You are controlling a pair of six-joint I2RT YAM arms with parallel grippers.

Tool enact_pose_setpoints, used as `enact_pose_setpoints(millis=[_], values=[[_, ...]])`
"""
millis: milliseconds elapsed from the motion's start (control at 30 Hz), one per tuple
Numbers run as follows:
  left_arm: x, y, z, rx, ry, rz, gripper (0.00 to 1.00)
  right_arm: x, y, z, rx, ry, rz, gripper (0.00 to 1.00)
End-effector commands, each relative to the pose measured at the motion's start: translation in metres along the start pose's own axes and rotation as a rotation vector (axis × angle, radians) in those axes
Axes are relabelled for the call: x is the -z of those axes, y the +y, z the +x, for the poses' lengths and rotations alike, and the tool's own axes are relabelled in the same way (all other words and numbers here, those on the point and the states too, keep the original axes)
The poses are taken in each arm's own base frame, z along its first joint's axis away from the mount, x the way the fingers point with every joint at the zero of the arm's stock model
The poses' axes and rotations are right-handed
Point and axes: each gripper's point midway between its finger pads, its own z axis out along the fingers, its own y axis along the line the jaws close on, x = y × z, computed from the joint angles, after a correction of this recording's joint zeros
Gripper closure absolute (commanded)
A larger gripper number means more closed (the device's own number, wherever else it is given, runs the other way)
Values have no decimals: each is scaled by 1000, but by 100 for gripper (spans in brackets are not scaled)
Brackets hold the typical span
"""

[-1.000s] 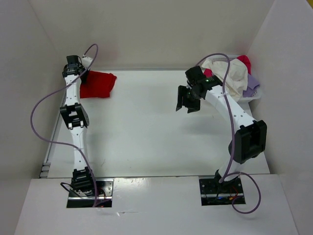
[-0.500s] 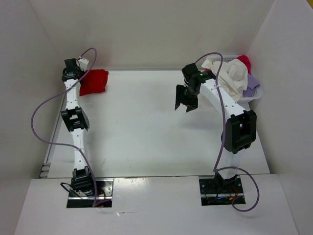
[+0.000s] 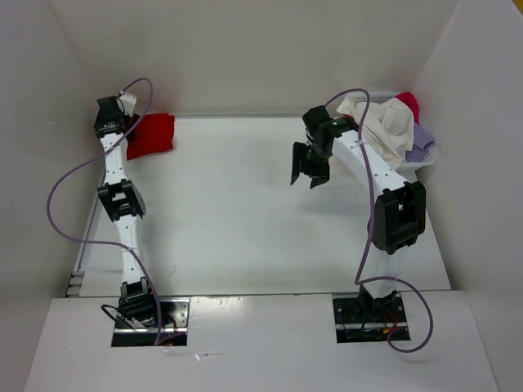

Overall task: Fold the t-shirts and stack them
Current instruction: Put the neatly folded tshirt into the corner of the board with the left arm

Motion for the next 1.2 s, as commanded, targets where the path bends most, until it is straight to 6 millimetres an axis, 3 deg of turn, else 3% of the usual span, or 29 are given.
enact_pose_setpoints(millis=[0, 33, 67, 133, 200, 233, 367, 467, 500, 633, 700, 733, 833, 1033, 1133, 1167], values=[[30, 25, -54, 17, -100, -72, 9, 9, 2, 2, 7, -5, -26, 32], [36, 21, -54, 25, -85, -39, 9, 7, 2, 2, 8, -7, -27, 32], [50, 19, -72, 38, -122, 2, 8, 8, 5, 1, 10, -16, -44, 32], [66, 6, -81, 34, -118, 79, 6, 8, 6, 2, 11, -20, -56, 32], [89, -5, -106, 43, -160, 141, 6, 3, 5, 6, 10, -7, -60, 32], [96, -9, -104, 40, -145, 173, 6, 3, 7, 3, 12, -17, -65, 32], [128, -18, -126, 38, -178, 245, 5, 3, 8, 9, 15, -19, -92, 32], [138, -53, -126, -32, -157, 346, 4, 2, 5, 14, 17, -29, -96, 32], [139, -76, -121, -98, -127, 386, 4, -1, 5, 14, 17, -31, -98, 32], [120, -114, -91, -162, -28, 424, 4, 1, 4, 23, 19, -31, -118, 32], [105, -125, -82, -174, -5, 405, 4, 3, 4, 23, 22, -42, -124, 32], [94, -127, -68, -183, 36, 376, 3, 4, 3, 26, 21, -41, -123, 32], [82, -131, -53, -191, 76, 350, 3, 7, -3, 30, 13, -52, -124, 32], [92, -151, -41, -185, 108, 463, 3, 10, -10, 30, 3, -62, -130, 32], [106, -180, -15, -230, 161, 629, 3, 13, -7, 28, 7, -76, -146, 32], [109, -180, -11, -215, 164, 658, 3, 11, -9, 31, 5, -67, -142, 32]])
